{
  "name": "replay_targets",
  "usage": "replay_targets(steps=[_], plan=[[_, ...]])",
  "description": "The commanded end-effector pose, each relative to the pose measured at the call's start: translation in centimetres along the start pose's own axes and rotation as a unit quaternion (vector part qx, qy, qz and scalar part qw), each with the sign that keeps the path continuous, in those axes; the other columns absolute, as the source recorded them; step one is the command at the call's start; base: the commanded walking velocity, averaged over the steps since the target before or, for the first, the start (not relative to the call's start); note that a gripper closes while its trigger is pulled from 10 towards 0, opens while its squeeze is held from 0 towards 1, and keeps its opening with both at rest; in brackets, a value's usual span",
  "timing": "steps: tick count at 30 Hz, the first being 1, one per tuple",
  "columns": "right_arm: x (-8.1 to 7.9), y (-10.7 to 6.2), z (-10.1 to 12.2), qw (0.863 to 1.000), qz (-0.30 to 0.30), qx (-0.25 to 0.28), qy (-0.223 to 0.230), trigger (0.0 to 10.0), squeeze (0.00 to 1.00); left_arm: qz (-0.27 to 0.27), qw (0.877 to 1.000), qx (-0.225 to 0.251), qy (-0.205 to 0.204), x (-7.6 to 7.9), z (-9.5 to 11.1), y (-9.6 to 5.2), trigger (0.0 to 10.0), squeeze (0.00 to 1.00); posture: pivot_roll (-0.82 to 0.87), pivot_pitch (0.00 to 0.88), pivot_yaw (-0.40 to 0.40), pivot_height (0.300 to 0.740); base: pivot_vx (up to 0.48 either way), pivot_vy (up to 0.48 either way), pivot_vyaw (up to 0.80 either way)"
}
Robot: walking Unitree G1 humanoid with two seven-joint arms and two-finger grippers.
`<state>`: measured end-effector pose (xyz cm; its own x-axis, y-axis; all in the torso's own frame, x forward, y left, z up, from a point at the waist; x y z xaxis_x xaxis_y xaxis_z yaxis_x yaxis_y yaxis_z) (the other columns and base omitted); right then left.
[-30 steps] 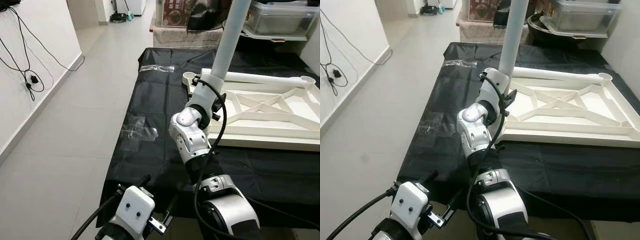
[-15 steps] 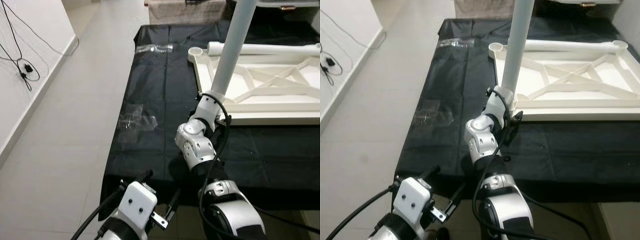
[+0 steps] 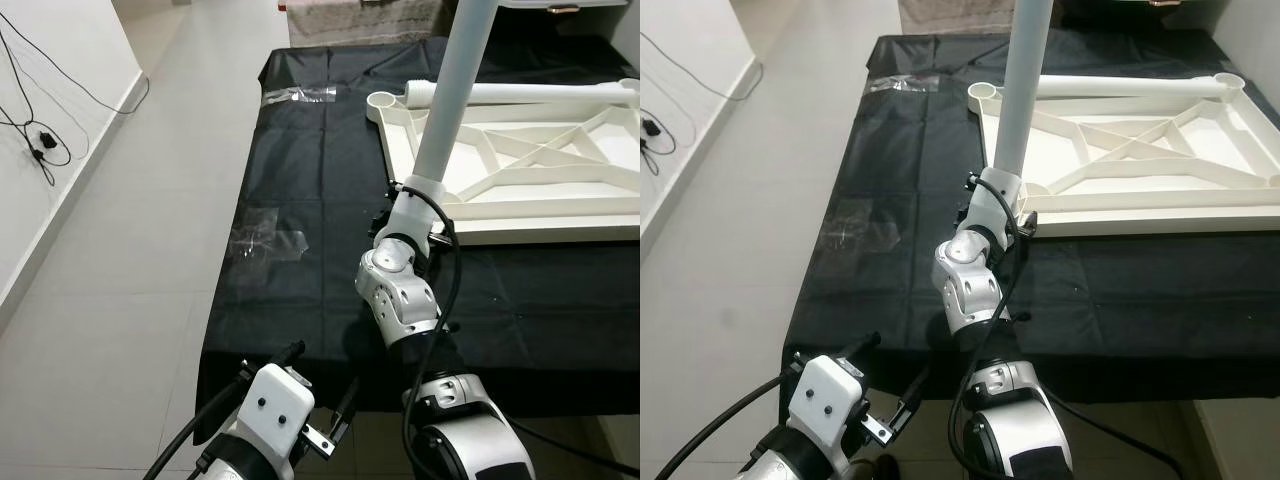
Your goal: Building children table
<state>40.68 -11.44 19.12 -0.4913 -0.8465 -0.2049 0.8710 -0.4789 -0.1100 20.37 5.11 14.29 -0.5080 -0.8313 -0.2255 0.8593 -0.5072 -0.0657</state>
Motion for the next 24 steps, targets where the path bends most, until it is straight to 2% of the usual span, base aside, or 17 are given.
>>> replay_targets(steps=[1,7,10,15,19,21,22,24], plan=[[-0.2,-2.8,-5.6,0.996,0.021,-0.09,-0.004,10.0,0.0,-0.004,1.0,-0.015,0.003,-0.1,-1.0,-0.1,10.0,0.0,0.09,0.191,0.03,0.74,0.0,0.0,0.0],[-0.2,-2.9,-5.6,0.995,0.03,-0.092,-0.006,10.0,0.0,-0.003,1.0,-0.016,0.004,-0.2,-1.1,0.0,10.0,0.0,0.09,0.189,0.031,0.74,0.0,0.0,0.0],[0.1,-3.3,-6.2,0.991,0.081,-0.102,-0.03,10.0,0.0,0.004,1.0,-0.021,0.01,-0.9,-1.8,0.3,10.0,0.0,0.08,0.159,0.033,0.74,0.0,0.0,0.0],[0.6,-3.5,-6.5,0.989,0.095,-0.107,-0.04,10.0,0.0,0.006,1.0,-0.023,0.015,-1.1,-2.0,0.3,10.0,0.0,0.08,0.151,0.033,0.74,0.0,0.0,0.0],[0.8,-3.8,-6.7,0.982,0.136,-0.12,-0.045,10.0,0.0,0.009,0.999,-0.026,0.019,-1.4,-2.3,0.4,10.0,0.0,0.08,0.133,0.037,0.74,0.0,0.0,0.0],[0.8,-3.8,-6.7,0.982,0.136,-0.12,-0.045,10.0,0.0,0.009,0.999,-0.026,0.019,-1.4,-2.3,0.4,10.0,0.0,0.08,0.133,0.037,0.74,0.0,0.0,0.0],[1.0,-4.1,-6.6,0.977,0.165,-0.121,-0.053,10.0,0.0,0.011,0.999,-0.027,0.021,-1.5,-2.5,0.5,10.0,0.0,0.07,0.121,0.038,0.74,0.0,0.0,0.0],[1.0,-4.1,-6.6,0.977,0.165,-0.121,-0.053,10.0,0.0,0.011,0.999,-0.027,0.021,-1.5,-2.5,0.5,10.0,0.0,0.07,0.121,0.038,0.74,0.0,0.0,0.0]])
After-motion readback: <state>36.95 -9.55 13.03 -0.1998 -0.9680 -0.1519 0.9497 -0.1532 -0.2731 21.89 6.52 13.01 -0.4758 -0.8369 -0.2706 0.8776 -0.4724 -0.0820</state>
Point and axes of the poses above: a point about 5 cm out from each wrist's last joint towards the gripper, its own y axis pointing out of the wrist towards the gripper, its own z axis along the axis of the wrist's last joint, x = y × z, the point moved 5 cm from there along y, pointing out of the wrist towards the gripper, and after that the axes turned 8 degrees about y, right-handed, at the moved point
